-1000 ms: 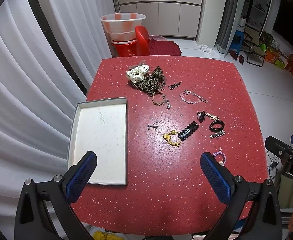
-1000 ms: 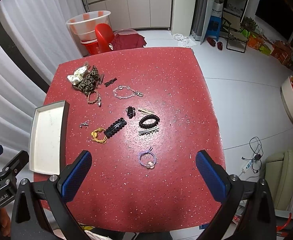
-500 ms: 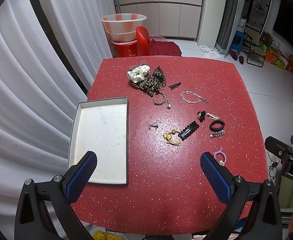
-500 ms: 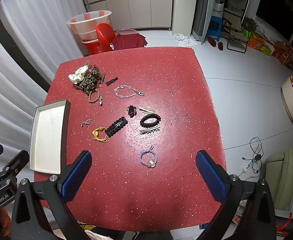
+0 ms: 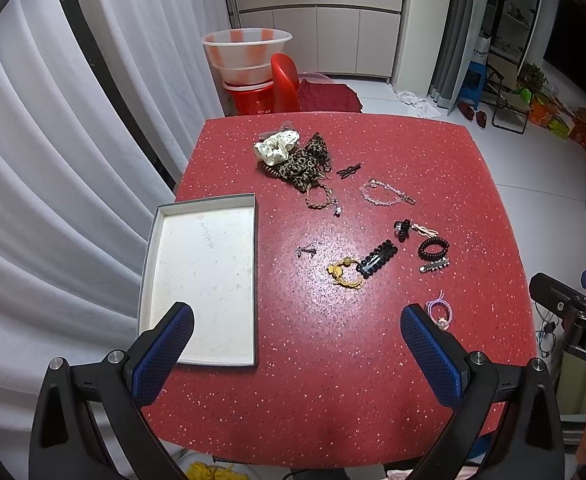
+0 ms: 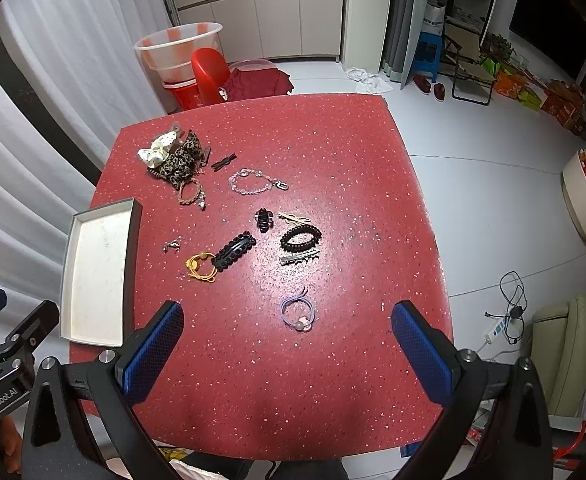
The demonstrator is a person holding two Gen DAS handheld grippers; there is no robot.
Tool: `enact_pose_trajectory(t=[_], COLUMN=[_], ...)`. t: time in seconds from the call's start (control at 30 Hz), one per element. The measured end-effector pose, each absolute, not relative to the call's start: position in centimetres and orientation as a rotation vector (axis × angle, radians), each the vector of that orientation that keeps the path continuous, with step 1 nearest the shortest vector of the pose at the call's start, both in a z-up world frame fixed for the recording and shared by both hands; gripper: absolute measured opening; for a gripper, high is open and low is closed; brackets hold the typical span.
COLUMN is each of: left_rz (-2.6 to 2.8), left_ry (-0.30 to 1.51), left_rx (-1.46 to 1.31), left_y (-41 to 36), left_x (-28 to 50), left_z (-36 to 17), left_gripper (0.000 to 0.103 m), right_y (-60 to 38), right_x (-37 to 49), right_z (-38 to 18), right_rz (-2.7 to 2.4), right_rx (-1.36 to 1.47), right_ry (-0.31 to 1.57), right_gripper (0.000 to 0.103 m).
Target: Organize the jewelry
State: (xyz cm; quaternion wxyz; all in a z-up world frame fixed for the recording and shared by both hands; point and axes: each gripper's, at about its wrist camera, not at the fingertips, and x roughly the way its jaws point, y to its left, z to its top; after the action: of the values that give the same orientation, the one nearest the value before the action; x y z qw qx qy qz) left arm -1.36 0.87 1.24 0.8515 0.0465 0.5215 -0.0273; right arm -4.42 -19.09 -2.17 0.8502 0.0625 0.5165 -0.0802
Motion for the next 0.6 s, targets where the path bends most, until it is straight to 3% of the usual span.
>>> enact_pose_trajectory(t=[0.6], left_rz=[-0.057], left_ry=[1.097], left_rx=[0.098], left_y=[0.94], left_x=[-1.5], left_z=[1.15], left_gripper=[0.103], right_y=[-18.8], right_x=[-4.67], right_z=[-2.22], right_rz=[-0.168], right_rx=[0.13], right_ry=[1.084], right_gripper=[0.103])
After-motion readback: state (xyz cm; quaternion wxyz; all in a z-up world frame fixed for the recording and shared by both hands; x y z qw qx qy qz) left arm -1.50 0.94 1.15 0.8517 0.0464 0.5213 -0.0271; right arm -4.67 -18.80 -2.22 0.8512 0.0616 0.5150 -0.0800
